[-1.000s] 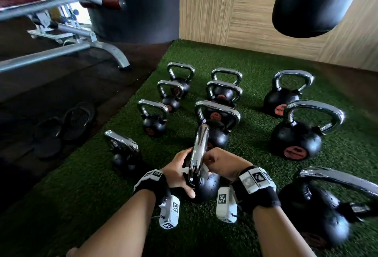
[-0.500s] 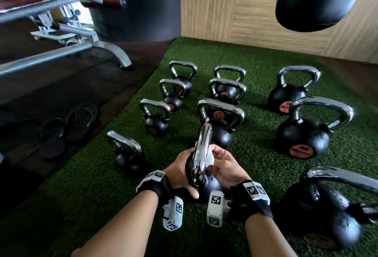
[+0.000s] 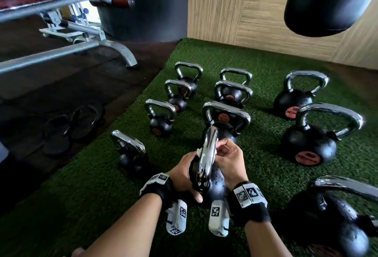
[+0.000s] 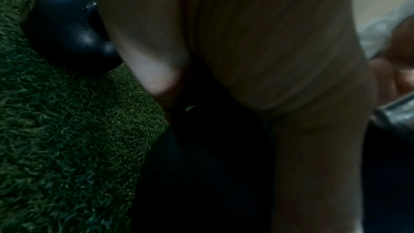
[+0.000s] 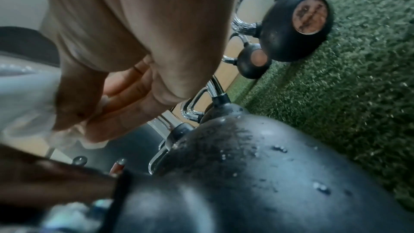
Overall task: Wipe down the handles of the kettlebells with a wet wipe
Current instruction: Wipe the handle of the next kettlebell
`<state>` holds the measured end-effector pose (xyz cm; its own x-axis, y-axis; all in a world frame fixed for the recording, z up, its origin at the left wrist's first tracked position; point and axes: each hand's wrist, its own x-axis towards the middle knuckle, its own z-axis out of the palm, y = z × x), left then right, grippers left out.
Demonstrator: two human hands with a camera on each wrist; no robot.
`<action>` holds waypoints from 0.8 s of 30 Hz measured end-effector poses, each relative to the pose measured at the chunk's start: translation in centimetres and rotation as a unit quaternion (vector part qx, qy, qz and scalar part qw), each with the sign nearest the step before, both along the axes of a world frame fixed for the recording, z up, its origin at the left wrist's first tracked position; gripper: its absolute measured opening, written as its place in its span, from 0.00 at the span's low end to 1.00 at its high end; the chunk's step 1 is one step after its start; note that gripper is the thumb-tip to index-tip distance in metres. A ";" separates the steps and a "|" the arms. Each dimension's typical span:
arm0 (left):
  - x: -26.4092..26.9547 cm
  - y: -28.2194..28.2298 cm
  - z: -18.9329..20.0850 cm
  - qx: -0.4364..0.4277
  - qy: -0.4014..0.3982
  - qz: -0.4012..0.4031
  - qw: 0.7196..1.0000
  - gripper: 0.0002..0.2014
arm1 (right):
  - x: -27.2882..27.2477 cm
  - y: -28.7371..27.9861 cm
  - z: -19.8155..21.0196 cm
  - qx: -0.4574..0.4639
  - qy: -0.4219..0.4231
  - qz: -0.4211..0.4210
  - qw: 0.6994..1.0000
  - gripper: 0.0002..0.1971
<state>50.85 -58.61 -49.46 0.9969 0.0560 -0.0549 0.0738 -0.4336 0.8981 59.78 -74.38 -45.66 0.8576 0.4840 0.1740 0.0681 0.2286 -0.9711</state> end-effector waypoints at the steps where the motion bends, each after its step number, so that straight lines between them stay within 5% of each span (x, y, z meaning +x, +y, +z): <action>1: -0.1 -0.1 0.1 -0.009 0.003 0.004 1.000 0.67 | 0.1 0.0 0.0 -0.014 -0.012 -0.012 1.000 0.17; 6: 0.1 -0.2 0.4 -0.036 -0.036 0.003 0.999 0.66 | 1.5 0.9 0.4 -0.125 -0.074 -0.125 0.981 0.16; 15: 0.4 -0.4 0.6 -0.026 -0.084 0.005 0.996 0.53 | 2.1 1.8 1.8 -0.260 -0.128 -0.210 0.934 0.10; 24: 1.0 -0.1 -0.4 -0.003 -0.098 0.001 0.995 0.50 | 3.1 3.3 2.7 -0.395 -0.031 -0.157 0.905 0.13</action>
